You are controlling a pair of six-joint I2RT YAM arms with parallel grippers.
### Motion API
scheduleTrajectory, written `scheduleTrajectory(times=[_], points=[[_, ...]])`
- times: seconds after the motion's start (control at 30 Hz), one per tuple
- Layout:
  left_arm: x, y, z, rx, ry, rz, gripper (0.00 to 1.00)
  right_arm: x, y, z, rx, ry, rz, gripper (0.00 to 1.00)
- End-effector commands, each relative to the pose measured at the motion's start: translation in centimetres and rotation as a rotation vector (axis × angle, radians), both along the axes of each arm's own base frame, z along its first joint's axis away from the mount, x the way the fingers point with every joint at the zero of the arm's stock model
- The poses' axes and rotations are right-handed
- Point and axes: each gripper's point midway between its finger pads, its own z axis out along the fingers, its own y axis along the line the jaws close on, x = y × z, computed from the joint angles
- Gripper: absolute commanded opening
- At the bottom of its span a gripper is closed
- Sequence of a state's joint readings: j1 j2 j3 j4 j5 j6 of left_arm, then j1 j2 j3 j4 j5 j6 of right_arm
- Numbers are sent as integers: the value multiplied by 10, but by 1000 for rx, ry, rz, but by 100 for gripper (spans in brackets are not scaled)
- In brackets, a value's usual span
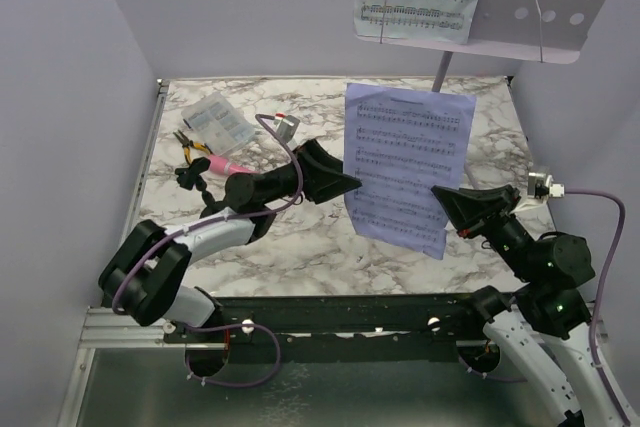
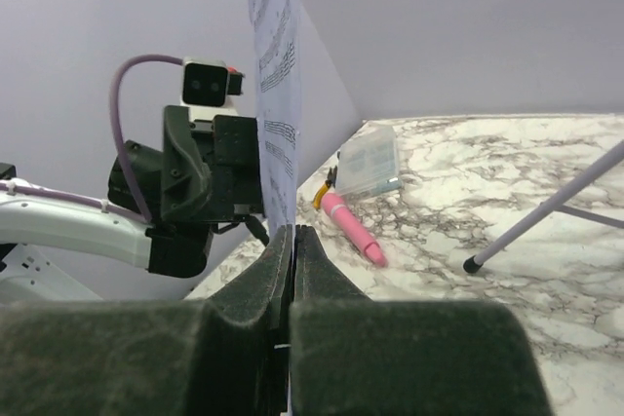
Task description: Set up the instrument practice props
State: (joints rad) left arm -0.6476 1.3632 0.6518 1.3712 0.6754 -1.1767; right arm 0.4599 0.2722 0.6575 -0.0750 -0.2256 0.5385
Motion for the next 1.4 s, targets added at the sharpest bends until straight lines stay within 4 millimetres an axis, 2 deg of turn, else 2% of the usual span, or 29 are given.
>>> scheduleTrajectory(times=[0.0,0.17,0.3,0.4,0.47,0.53,0.6,0.67,0.77,0.87,1.0,1.1,1.23,1.37], points=[[-18,1,9,-70,-11,-168,49,11,-7,-19,32,81,-62,1],[-13,-1,5,-62,12,-186,26,15,-2,-32,28,112,-45,1],[-2,2,2,-38,-3,-76,17,16,-1,-31,31,118,-43,1],[9,1,-2,19,-8,12,7,19,1,-35,10,130,-44,1],[17,2,-7,57,-8,76,0,26,-2,-44,-10,162,-78,9],[30,3,-16,115,9,161,0,40,-12,-59,-18,236,-164,24],[49,4,-31,201,51,262,0,57,-28,-83,-36,337,-293,44],[67,7,-45,296,87,353,0,69,-44,-111,-70,453,-419,59],[78,12,-51,379,77,426,0,84,-67,-147,-113,571,-589,68],[75,16,-43,380,17,454,0,96,-79,-162,-166,592,-689,72],[65,17,-34,392,-91,486,0,112,-85,-148,-236,541,-748,75],[48,15,-22,408,-230,502,0,119,-92,-124,-284,494,-796,76],[16,13,-7,440,-453,515,0,119,-98,-63,-315,353,-803,78],[-7,15,26,420,-570,473,0,109,-104,12,-327,167,-804,79]])
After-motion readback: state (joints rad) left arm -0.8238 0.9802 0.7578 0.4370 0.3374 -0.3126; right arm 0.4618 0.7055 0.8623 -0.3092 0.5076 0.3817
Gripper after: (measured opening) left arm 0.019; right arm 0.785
